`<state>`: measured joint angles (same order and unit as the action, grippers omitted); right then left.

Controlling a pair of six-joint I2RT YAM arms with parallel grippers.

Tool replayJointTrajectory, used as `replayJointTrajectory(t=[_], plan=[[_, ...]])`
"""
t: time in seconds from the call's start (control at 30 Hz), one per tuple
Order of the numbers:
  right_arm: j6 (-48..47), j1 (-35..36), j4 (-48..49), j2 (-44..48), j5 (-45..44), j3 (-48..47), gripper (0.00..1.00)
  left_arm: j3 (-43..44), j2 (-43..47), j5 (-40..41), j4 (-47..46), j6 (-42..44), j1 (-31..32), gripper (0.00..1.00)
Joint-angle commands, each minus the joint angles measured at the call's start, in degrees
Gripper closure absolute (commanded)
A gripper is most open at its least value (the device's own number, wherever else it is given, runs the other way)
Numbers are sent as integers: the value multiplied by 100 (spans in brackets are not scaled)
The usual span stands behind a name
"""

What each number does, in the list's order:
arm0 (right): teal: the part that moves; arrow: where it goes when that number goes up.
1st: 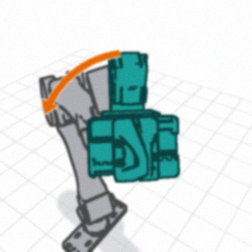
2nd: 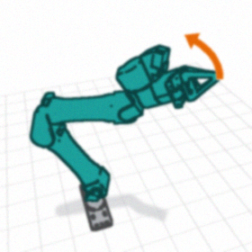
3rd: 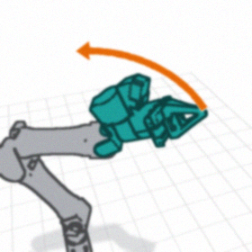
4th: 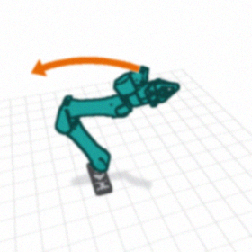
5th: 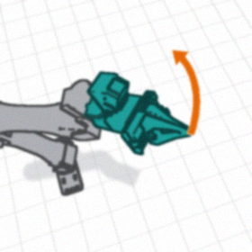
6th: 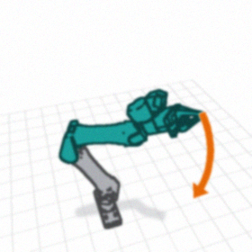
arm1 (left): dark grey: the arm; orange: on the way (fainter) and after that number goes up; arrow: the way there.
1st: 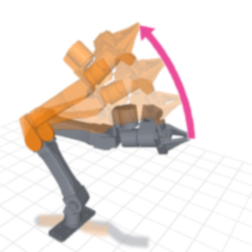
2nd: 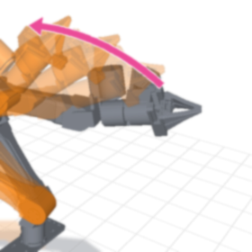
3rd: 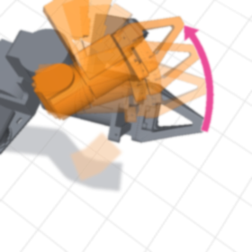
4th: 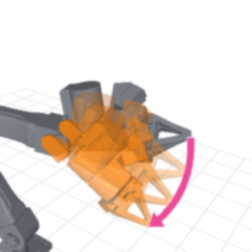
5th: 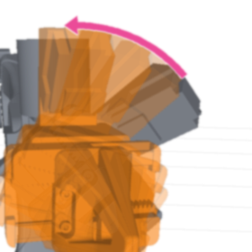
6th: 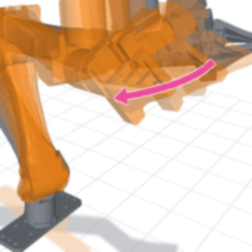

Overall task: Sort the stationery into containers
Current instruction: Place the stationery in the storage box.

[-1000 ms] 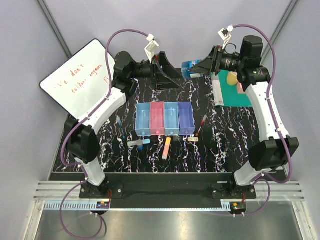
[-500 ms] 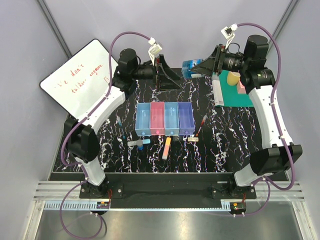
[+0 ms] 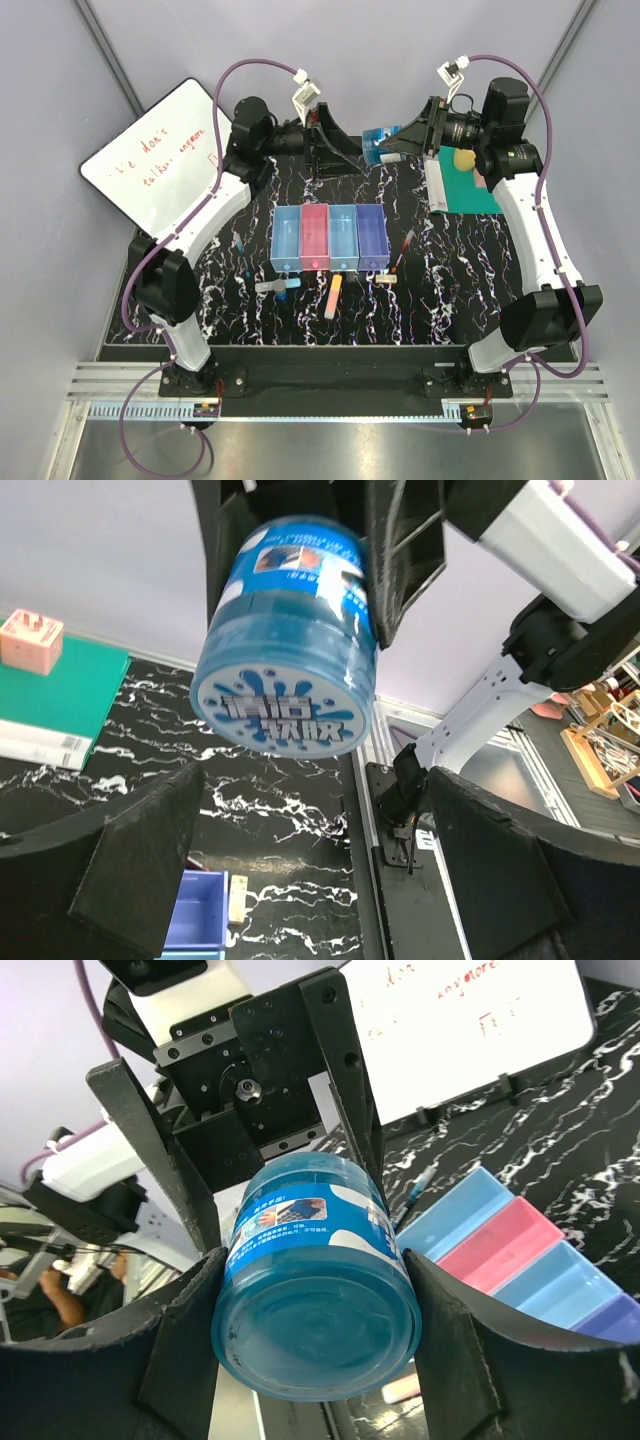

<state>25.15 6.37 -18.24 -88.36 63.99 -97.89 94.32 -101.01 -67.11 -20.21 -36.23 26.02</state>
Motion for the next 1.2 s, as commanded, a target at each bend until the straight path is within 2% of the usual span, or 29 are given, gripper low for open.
replayJointTrajectory(t=[0.0, 0.33, 1.17], plan=[[692, 31, 970, 152, 395, -20, 100, 42, 64, -215, -774, -306, 43, 1], [1221, 48, 1455, 108, 545, -3, 100, 200, -6, -153, -686, -236, 52, 1], [1256, 242, 1710, 205, 448, 481, 100, 534, -182, 75, -994, -455, 131, 1]])
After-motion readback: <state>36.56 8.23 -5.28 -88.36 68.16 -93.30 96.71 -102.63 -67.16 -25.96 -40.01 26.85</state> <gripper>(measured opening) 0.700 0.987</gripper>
